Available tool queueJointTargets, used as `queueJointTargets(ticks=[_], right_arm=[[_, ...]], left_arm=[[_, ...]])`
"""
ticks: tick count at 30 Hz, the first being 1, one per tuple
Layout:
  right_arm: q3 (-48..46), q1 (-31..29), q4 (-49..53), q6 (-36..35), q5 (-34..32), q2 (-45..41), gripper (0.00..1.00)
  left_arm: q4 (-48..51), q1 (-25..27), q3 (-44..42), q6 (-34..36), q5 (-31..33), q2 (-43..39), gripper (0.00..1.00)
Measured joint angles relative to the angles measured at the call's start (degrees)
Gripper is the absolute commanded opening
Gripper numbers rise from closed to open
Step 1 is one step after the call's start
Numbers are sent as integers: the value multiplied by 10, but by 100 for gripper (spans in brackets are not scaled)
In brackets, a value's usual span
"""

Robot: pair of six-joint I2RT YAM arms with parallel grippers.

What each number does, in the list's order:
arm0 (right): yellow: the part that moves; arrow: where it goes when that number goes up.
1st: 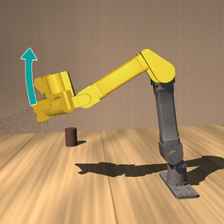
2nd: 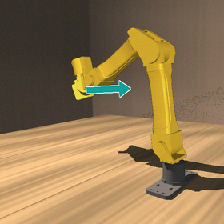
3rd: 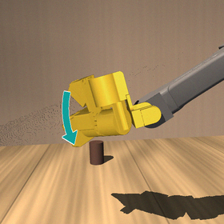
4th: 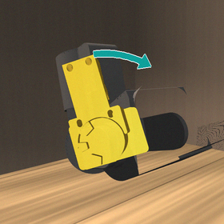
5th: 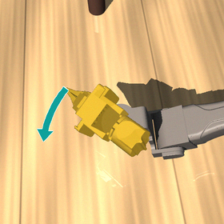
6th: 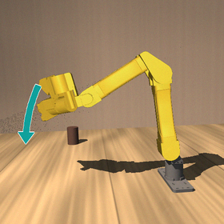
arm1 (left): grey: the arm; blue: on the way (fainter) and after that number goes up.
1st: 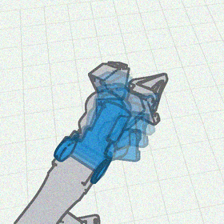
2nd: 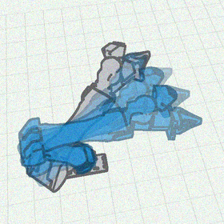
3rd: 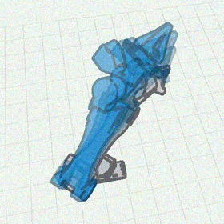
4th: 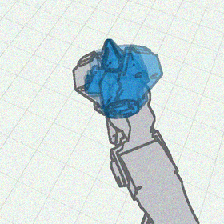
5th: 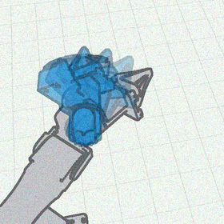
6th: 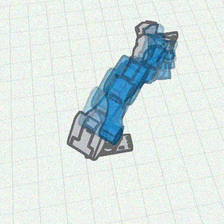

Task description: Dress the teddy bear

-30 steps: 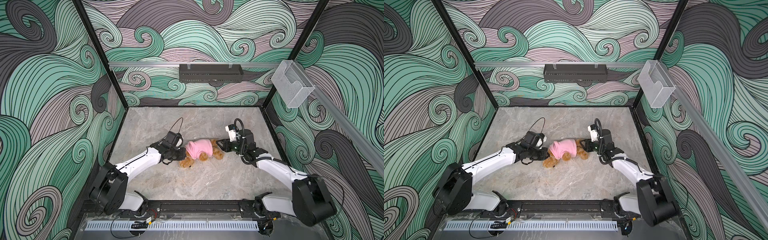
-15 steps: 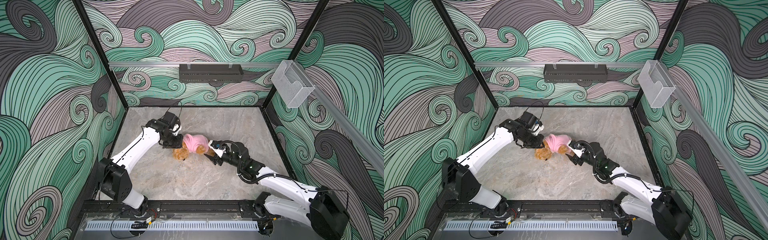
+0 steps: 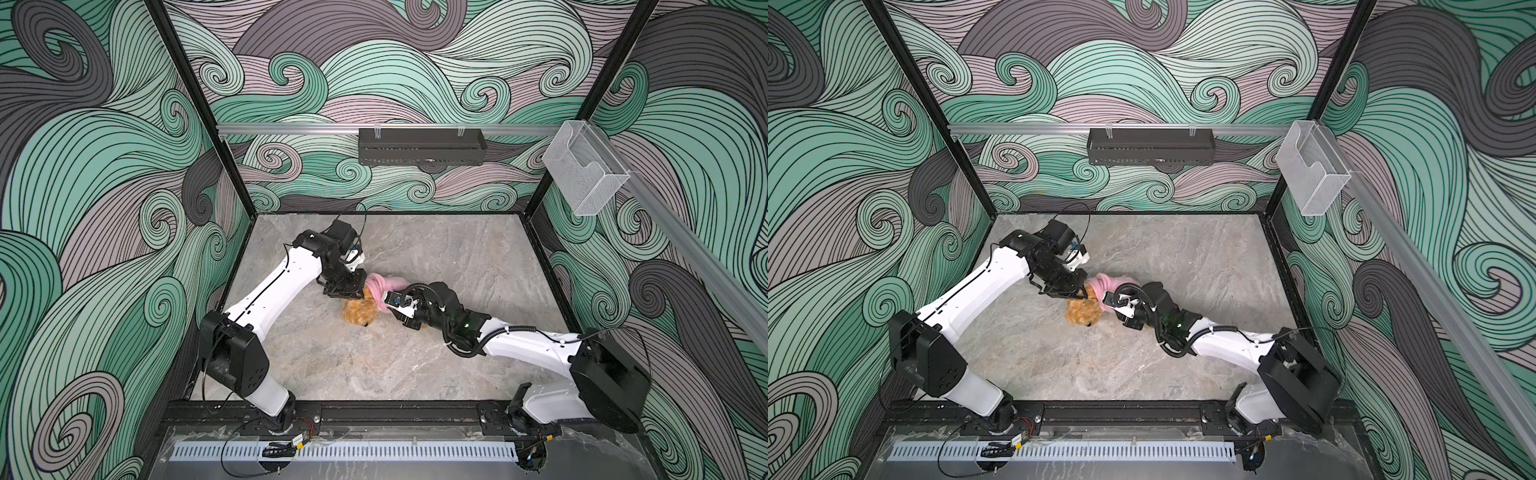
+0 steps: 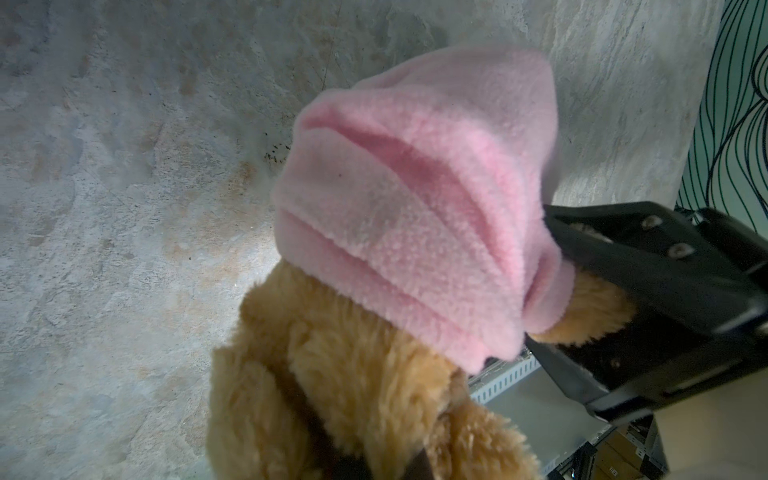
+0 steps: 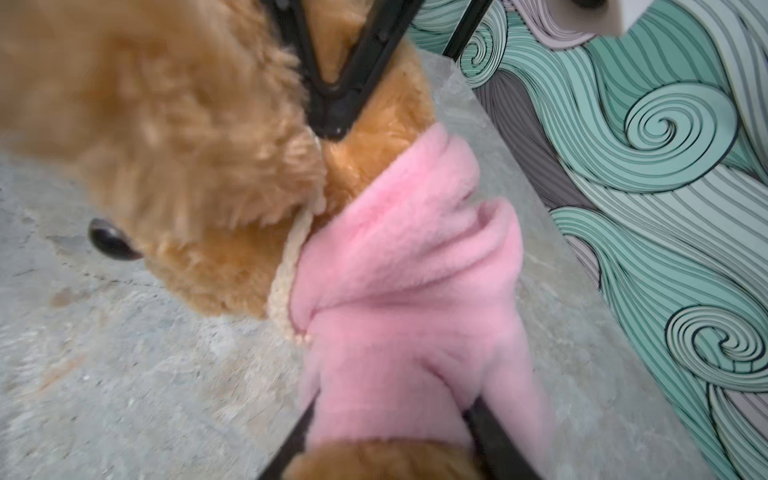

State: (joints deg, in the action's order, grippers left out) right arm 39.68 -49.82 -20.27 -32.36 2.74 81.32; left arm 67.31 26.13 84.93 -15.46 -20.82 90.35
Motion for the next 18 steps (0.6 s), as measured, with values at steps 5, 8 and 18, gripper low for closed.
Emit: queueJointTargets(ticks=[5,8,18], right_arm=[[2,0,4,51,-1,2,13],[2,0,21,106,16,-6,11],[35,19,11,448,175,-8,9]], left_arm=[[12,-5,41,13,39,8,50],[17,-13,86,15,105,9,55],[-155,-62,63,18,295,-144,80]])
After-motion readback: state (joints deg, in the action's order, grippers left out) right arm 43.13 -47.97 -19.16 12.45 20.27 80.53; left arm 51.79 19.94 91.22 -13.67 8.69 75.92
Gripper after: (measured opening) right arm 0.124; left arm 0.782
